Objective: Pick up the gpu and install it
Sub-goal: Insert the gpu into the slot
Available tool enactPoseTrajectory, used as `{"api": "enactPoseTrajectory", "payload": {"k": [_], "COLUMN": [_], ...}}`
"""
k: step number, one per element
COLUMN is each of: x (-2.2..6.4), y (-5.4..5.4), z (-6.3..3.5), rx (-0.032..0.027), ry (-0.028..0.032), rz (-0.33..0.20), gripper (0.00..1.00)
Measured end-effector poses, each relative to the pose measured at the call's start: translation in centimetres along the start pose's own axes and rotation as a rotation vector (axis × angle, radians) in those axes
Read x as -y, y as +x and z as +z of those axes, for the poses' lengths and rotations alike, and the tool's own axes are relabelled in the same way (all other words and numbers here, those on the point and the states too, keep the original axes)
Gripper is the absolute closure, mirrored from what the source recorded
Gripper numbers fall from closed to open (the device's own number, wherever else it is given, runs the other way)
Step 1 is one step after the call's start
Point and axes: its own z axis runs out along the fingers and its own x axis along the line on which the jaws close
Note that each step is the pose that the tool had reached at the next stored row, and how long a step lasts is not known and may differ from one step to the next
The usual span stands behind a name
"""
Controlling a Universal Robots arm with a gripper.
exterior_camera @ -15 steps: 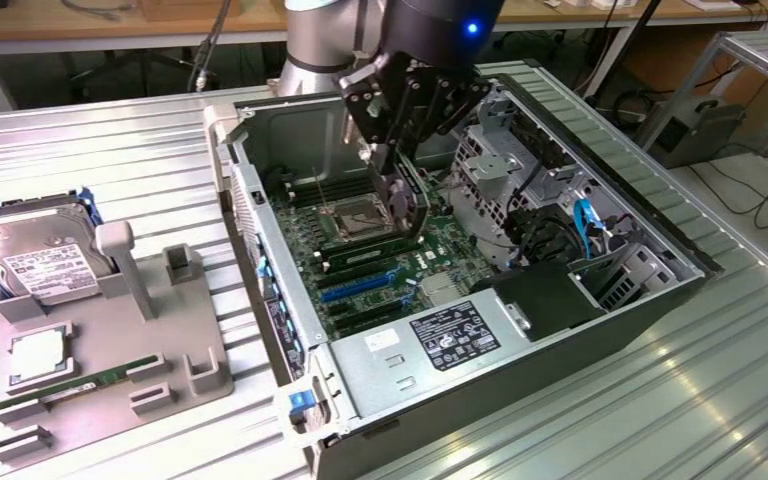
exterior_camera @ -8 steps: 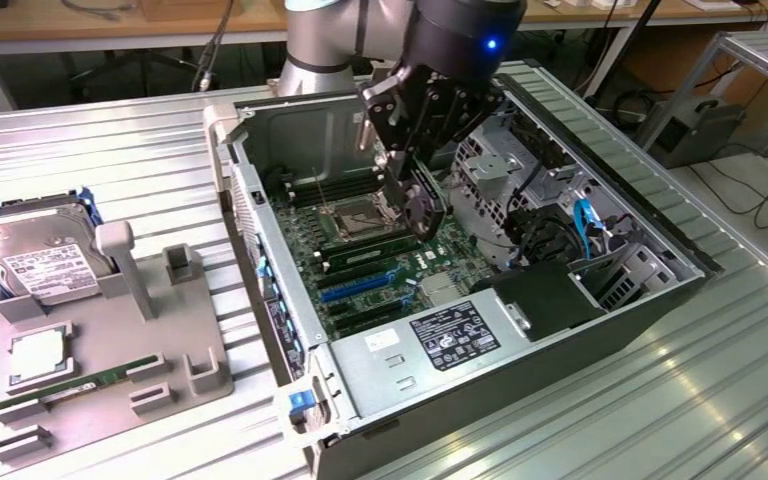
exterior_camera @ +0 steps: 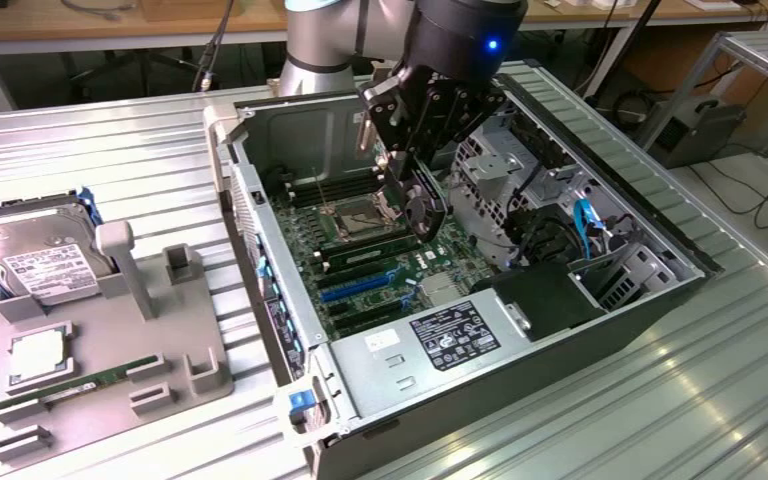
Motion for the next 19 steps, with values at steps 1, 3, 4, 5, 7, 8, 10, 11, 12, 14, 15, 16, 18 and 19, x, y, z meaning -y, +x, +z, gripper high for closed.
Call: {"api": "enactPoseTrajectory", "payload": {"k": [1, 3, 4, 5, 7, 8, 10, 11, 12, 14, 15, 16, 18, 19], "x": [0.00, 0.00, 0.00, 0.00, 0.00, 0.00, 0.00, 0.00, 0.00, 0.01, 0.01, 0.01, 0.00, 0.00], "y": [0.00, 0.00, 0.00, 0.00, 0.00, -0.05, -0.20, -0.20, -0.21, -0.22, -0.21, -0.21, -0.21, -0.21], "z": [0.00, 0.00, 0.00, 0.00, 0.00, 0.02, 0.02, 0.03, 0.04, 0.06, 0.06, 0.07, 0.09, 0.10], "rx": [0.0000, 0.0000, 0.0000, 0.0000, 0.0000, 0.0000, -0.0016, -0.0032, -0.0036, -0.0009, 0.0014, 0.0042, 0.0106, 0.0145], "ry": [0.0000, 0.0000, -0.0001, 0.0000, 0.0000, -0.0002, -0.0025, -0.0014, -0.0003, 0.0011, 0.0018, 0.0024, 0.0035, 0.0044], "rz": [0.000, 0.000, 0.000, 0.000, 0.000, 0.000, -0.024, -0.056, -0.086, -0.118, -0.133, -0.147, -0.176, -0.193], "gripper": [0.74, 0.74, 0.74, 0.74, 0.74, 0.74, 0.74, 0.74, 0.74, 0.74, 0.74, 0.74, 0.74, 0.74]}}
